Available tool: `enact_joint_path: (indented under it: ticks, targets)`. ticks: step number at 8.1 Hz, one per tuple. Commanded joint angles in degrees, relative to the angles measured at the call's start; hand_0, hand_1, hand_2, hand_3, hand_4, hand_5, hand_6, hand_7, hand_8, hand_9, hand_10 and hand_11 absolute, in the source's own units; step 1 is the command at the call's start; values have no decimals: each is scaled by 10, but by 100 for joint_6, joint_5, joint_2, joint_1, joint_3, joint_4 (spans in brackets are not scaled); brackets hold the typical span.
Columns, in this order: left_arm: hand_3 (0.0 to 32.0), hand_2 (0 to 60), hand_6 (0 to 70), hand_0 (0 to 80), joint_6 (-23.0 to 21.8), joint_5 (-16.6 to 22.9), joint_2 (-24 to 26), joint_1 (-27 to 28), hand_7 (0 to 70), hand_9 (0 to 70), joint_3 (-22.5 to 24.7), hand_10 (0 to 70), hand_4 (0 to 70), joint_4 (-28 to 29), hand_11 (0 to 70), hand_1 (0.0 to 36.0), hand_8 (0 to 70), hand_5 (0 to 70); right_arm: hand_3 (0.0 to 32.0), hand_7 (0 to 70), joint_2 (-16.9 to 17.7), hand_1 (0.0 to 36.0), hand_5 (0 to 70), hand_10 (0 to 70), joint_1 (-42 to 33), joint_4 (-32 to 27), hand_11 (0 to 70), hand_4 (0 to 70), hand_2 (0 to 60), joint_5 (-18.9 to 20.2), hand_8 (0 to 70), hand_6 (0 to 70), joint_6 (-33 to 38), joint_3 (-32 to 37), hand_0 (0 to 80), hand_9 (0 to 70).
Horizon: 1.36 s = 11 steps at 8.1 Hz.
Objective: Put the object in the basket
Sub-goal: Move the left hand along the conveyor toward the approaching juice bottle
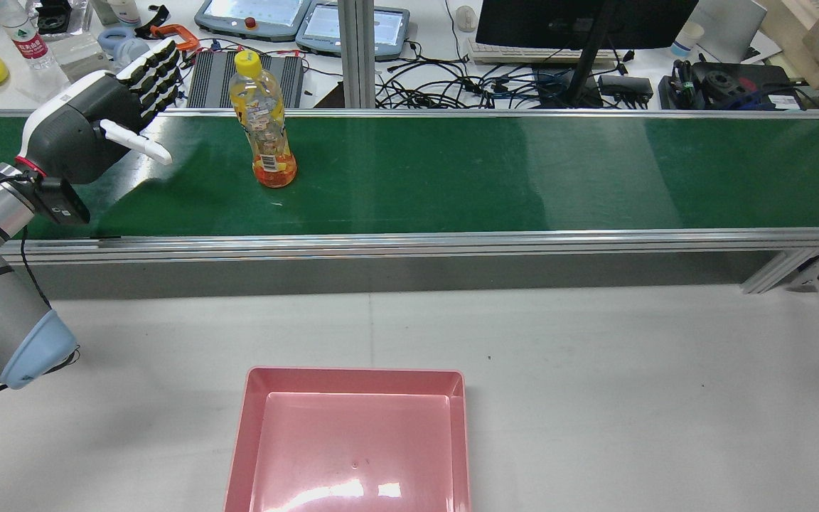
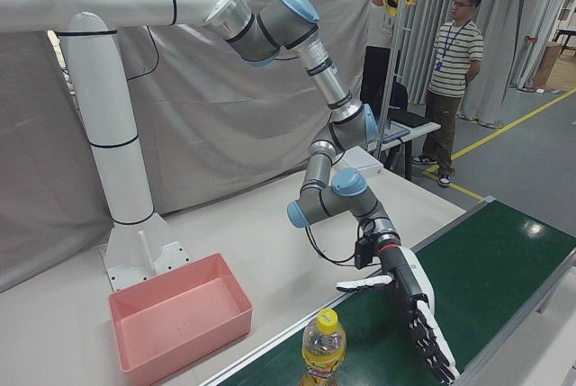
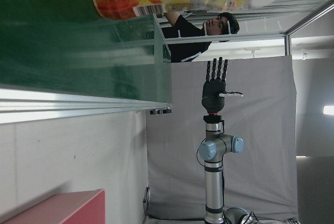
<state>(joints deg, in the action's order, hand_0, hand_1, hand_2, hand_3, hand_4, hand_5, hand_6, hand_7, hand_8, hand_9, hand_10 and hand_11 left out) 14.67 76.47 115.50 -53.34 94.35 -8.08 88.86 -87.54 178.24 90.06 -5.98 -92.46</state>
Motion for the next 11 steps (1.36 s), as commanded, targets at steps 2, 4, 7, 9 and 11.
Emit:
enact_joint_path:
  ticks: [2,4,7,9,11]
  targets:
    - [0,0,0,734,-26,-1,69,34,0,0,-14,0,0,-27,1,146,0,66,0,0,0,0,0,0,0,0,0,0,0,3,0,0,0,0,0,0]
    - [0,0,0,749,-70,8,156,34,0,0,21,0,0,-35,3,148,0,84,0,0,0,0,0,0,0,0,0,0,0,3,0,0,-9,0,0,0]
    - [0,0,0,744,-79,-9,236,25,0,0,39,0,0,-166,18,144,0,134,0,0,0,0,0,0,0,0,0,0,0,3,0,0,0,0,0,0]
    - [0,0,0,777,-79,-986,123,25,53,24,135,67,5,-430,124,137,7,312,0,0,0,0,0,0,0,0,0,0,0,3,0,0,0,0,0,0]
    - [0,65,700,800,-62,-1301,-105,34,700,700,651,700,700,-684,700,170,700,700,0,0,0,0,0,0,0,0,0,0,0,3,0,0,0,0,0,0]
